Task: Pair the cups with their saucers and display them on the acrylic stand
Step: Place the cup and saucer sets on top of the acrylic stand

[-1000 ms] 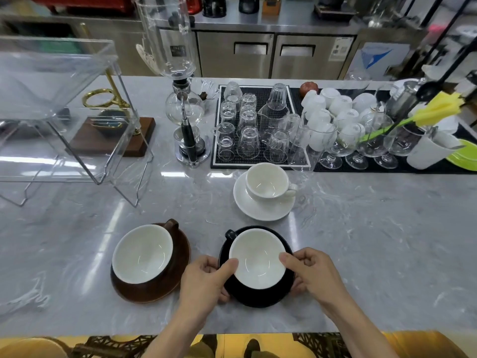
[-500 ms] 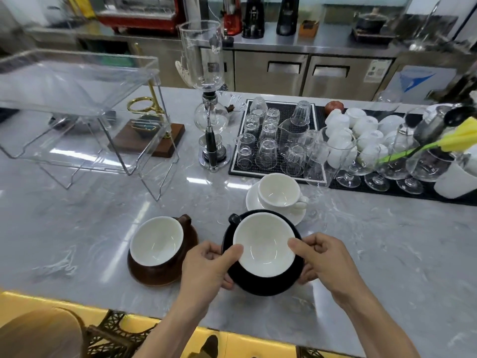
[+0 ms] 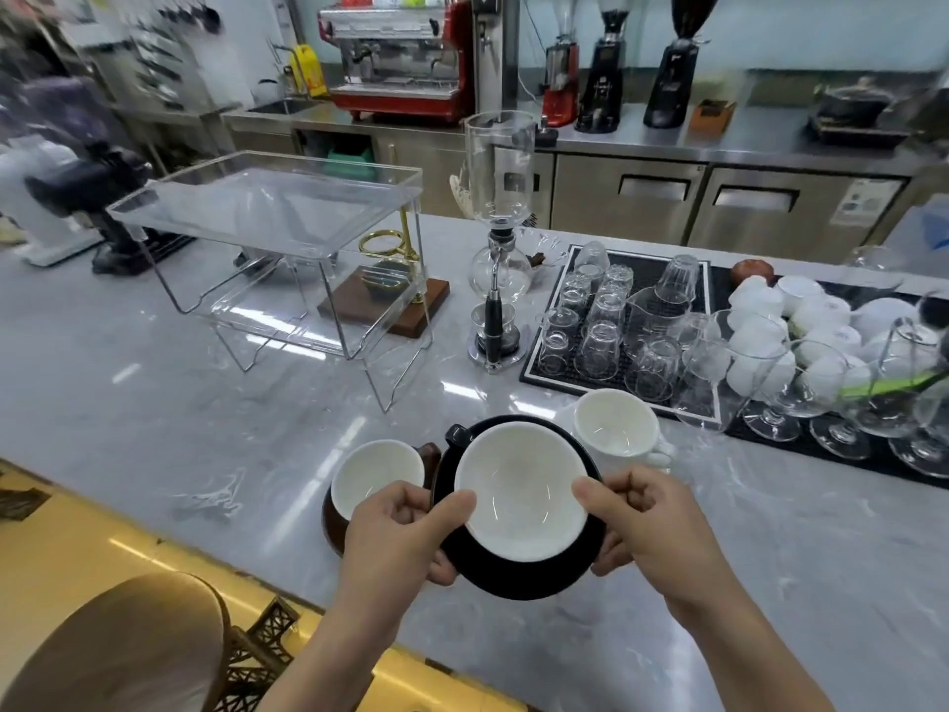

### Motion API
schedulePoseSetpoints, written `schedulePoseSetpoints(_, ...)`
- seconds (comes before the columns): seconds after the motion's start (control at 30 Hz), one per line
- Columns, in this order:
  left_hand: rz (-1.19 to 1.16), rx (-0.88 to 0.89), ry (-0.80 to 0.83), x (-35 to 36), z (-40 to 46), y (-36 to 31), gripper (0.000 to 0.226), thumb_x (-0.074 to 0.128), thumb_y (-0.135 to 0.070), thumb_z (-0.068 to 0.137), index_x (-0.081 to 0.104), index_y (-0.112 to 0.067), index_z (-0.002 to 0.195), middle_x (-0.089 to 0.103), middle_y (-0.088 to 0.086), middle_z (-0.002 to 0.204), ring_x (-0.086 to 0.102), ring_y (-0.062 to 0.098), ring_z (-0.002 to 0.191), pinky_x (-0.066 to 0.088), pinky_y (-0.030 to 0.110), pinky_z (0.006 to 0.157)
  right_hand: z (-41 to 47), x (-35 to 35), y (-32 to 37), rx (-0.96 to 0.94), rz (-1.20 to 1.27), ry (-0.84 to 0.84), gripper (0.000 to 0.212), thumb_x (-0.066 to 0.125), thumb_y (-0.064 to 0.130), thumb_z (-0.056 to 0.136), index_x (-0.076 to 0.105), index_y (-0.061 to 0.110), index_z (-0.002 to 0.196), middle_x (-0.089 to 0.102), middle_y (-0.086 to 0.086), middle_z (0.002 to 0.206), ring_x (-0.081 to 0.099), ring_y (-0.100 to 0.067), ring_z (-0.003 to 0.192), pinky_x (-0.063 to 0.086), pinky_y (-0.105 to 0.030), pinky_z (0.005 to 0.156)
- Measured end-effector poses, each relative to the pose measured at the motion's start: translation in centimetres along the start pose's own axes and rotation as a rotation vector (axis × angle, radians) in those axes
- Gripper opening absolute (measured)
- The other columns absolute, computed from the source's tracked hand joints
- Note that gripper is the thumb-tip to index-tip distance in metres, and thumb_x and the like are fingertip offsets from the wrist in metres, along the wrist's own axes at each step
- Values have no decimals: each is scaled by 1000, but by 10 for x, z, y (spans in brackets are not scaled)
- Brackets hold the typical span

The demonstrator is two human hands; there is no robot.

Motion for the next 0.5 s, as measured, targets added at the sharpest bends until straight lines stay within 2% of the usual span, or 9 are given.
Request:
schedulePoseSetpoints(0.07,-2,11,-22,-11,-2,-6,67,88,-50,50,63,3,84,57,12,56,52,23,41,49,25,43,1,11,5,-9,14,20,40,85,35,70,69,2,87,57,-16,56,59,-25,42,56,-34,45)
schedulePoseSetpoints(0.17,5,39,-56,-28,-2,-17,65,87,-52,48,65,0,82,60,11,56,53,22,39,50,26,42,1,29,13,-21,20,52,39,85,31,76,68,-1,88,57,-17,57,60,-25,42,57,-36,46)
schedulePoseSetpoints(0.23,15,59,-73,-39,0,-24,62,87,-52,47,66,-3,79,60,9,55,54,21,38,49,25,40,1,41,19,-25,25,59,45,85,35,72,67,-3,90,58,-18,57,60,-25,43,57,-35,45)
schedulePoseSetpoints(0.43,6,82,-96,-74,15,-35,59,87,-51,47,63,-6,76,55,3,50,51,21,36,46,27,39,4,78,38,-40,21,70,50,81,37,68,66,-4,91,58,-16,57,59,-24,43,56,-33,44)
schedulePoseSetpoints(0.5,7,98,-101,-91,24,-40,57,87,-52,47,63,-7,74,53,2,49,51,21,36,46,28,40,6,96,44,-42,7,71,46,82,34,72,66,-5,92,58,-17,58,59,-23,43,56,-33,45)
Point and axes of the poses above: each hand's wrist, its own z-axis towards the middle knuckle, its own x-axis out of the palm, y = z × x, the point moved 10 cm from there along z, towards the middle knuckle
